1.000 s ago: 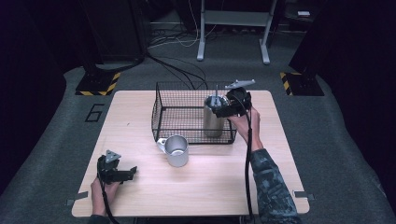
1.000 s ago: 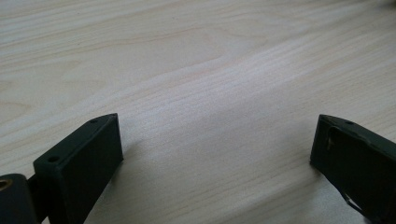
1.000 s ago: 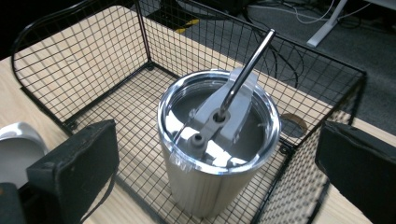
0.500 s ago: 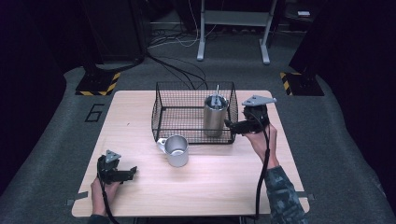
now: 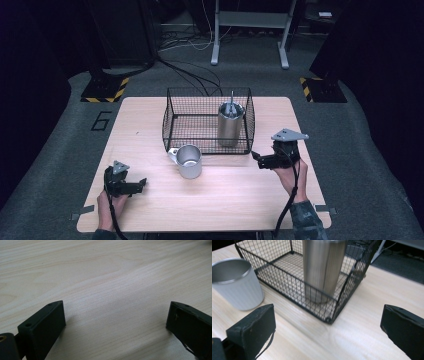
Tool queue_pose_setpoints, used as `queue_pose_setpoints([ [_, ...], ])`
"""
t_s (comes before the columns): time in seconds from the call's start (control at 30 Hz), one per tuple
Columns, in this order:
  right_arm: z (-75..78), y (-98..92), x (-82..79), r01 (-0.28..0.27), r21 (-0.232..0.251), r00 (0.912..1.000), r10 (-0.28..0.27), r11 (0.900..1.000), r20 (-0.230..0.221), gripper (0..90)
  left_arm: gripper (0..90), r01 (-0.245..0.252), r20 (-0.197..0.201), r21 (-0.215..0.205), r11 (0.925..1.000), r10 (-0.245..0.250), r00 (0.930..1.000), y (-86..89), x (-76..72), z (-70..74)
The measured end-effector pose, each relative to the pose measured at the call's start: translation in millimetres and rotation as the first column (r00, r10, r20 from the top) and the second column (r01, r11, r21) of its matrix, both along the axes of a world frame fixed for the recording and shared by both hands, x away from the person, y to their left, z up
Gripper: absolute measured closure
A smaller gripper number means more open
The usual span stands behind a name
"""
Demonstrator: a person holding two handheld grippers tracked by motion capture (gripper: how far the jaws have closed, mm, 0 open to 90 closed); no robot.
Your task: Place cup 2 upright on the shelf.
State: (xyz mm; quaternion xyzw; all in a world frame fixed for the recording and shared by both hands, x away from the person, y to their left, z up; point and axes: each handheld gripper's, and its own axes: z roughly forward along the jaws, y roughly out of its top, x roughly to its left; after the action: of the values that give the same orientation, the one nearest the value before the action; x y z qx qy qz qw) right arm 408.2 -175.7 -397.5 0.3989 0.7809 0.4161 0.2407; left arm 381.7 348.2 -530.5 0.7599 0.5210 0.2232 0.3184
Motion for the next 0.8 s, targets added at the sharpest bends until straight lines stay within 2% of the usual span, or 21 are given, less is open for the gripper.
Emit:
queue_pose_setpoints([
  [0.1,-18.4,-4.6,-4.6,0.008,0.004,0.9998,-0.008,1.0,-0.021,0.0,2.0,-0.005,0.0,-0.002,1.0,0.005,1.0,-0.3,0.0,-0.2],
  [0.13,-24.8,-5.9,-5.8,0.011,0.003,0.9994,-0.011,1.0,-0.034,0.0,2.0,-0.02,0.014,-0.007,0.9998,0.02,0.9997,-1.3,-0.1,-1.3],
  [0.17,-24.8,-5.9,-5.8,0.011,0.003,0.9994,-0.011,1.0,-0.034,0.0,2.0,-0.02,0.014,-0.007,0.9998,0.02,0.9997,-1.3,-0.1,-1.3],
  [0.2,-37.6,-9.2,-7.7,0.022,0.001,0.9983,-0.022,1.0,-0.054,0.0,2.0,-0.021,0.01,-0.004,0.9998,0.021,0.9997,-1.3,-0.4,-0.9],
  [0.23,-43.5,-11.4,-8.5,0.029,-0.002,0.9976,-0.029,1.0,-0.063,0.0,2.0,-0.029,0.007,-0.007,0.9996,0.029,0.9995,-1.8,-0.4,-0.7],
  [0.3,-49.5,-13.9,-9.4,0.041,-0.001,0.9967,-0.041,0.999,-0.071,0.0,1.9,-0.035,-0.006,-0.004,0.9994,0.035,0.9994,-2.3,-0.4,0.5],
  [0.37,-68.2,-20.6,-11.1,0.078,-0.038,0.9936,-0.08,0.996,-0.079,0.0,0.1,-0.021,-0.039,0.002,0.9998,0.021,0.999,-2.6,-0.8,3.6],
  [0.47,-86.4,-27.0,-13.4,0.096,-0.042,0.9892,-0.1,0.994,-0.107,0.0,0.2,-0.029,-0.004,-0.019,0.9994,0.029,0.9996,-4.7,-5.1,8.8],
  [0.5,-86.4,-27.0,-13.4,0.096,-0.042,0.9892,-0.1,0.994,-0.107,0.0,0.2,-0.029,-0.004,-0.019,0.9994,0.029,0.9996,-4.7,-5.1,8.8],
  [0.57,-100.1,-32.1,-13.4,0.107,-0.044,0.9844,-0.112,0.993,-0.136,0.0,0.2,-0.024,0.021,-0.047,0.9986,0.025,0.9994,-7.1,-8.1,16.6],
  [0.6,-103.7,-33.6,-13.2,0.113,-0.049,0.9832,-0.118,0.992,-0.139,0.0,0.2,-0.024,0.021,-0.047,0.9986,0.025,0.9994,-7.1,-8.1,16.6],
  [0.63,-106.7,-34.7,-13.1,0.119,-0.049,0.982,-0.125,0.992,-0.141,0.0,0.2,-0.011,0.035,-0.062,0.998,0.013,0.9993,-8.7,-9.8,24.4],
  [0.7,-111.4,-37.4,-12.4,0.125,-0.058,0.9804,-0.133,0.99,-0.146,0.0,0.2,-0.003,0.059,-0.09,0.9959,0.008,0.9982,-11.5,-10.5,31.2],
  [0.8,-118.7,-40.9,-10.5,0.137,-0.072,0.9763,-0.147,0.988,-0.159,0.0,0.3,0.014,0.085,-0.107,0.9942,-0.004,0.9964,-19.2,-11.7,43.1],
])
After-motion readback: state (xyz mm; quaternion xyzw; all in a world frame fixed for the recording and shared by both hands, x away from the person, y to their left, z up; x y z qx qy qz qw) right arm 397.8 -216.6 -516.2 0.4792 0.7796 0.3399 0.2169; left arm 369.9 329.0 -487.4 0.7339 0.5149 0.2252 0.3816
